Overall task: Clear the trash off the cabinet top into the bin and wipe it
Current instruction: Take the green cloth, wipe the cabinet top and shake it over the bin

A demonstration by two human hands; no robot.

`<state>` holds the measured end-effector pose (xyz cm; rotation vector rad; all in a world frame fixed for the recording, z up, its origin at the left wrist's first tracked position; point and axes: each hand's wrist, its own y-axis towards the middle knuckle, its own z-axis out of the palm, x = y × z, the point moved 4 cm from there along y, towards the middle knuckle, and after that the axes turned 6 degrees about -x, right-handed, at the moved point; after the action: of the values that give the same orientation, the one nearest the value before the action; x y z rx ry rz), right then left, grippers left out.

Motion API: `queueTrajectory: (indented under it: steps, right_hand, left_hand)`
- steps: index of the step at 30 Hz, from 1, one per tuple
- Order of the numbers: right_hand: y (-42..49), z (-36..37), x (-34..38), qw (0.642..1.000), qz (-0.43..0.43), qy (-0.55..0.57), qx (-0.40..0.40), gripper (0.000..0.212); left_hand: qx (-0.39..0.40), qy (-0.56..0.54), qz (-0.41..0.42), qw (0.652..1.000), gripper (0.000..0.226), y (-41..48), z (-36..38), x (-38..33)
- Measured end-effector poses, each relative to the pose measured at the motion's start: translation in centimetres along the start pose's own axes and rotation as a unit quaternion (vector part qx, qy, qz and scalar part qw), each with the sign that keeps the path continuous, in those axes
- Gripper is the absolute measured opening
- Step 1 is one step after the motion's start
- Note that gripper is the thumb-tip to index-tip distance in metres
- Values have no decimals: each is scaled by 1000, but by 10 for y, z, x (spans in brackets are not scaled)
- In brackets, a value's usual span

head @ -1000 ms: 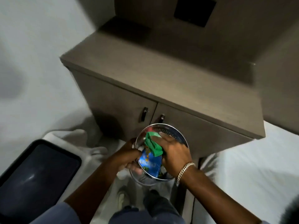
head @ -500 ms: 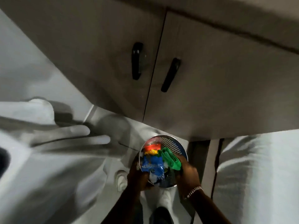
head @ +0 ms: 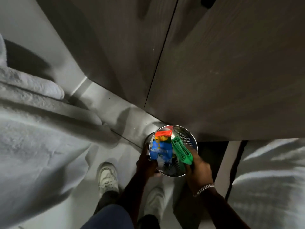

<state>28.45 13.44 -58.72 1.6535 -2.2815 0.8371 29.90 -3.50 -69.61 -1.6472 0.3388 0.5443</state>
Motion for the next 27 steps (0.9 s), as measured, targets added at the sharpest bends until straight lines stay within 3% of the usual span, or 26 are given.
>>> queueTrajectory:
  steps: [3,6,10,12,15,17,19,21,22,24,27]
  right_hand:
    - [-10,-10,11,999,-33,12,-12,62]
    - [-32,-32,50,995,-90,47,-2,72]
    - [-92,-93,142,968,-243,55,-23,70]
    - [-120,-117,182,954,-290,68,-29,69]
    - [-166,-167,255,917,-368,155,-8,75]
    - [-186,-194,300,892,-350,285,29,72]
    - [-180,-202,344,863,-233,433,114,65]
    - [-175,-188,392,829,-108,495,236,50]
    - [-176,-177,420,823,-91,484,284,44]
    - [-172,-154,462,842,-113,430,305,42]
    - [-176,-112,517,899,-178,315,246,42]
  left_hand:
    - [40,11,-13,999,74,-15,5,-10]
    - [-20,-16,3,1000,40,-74,-15,-55]
    - [55,-213,-21,975,46,-217,-65,-131]
    - [72,-231,37,970,40,-276,-90,-161]
    - [20,-264,111,958,58,-356,-149,-206]
    - [-5,-301,144,943,56,-393,-191,-230]
    - [-24,-336,184,924,47,-414,-234,-246]
    - [-29,-362,213,907,46,-425,-278,-254]
    - [-43,-372,219,901,46,-427,-303,-255]
    - [-100,-372,213,898,45,-416,-340,-253]
    - [-229,-348,183,890,42,-393,-401,-245]
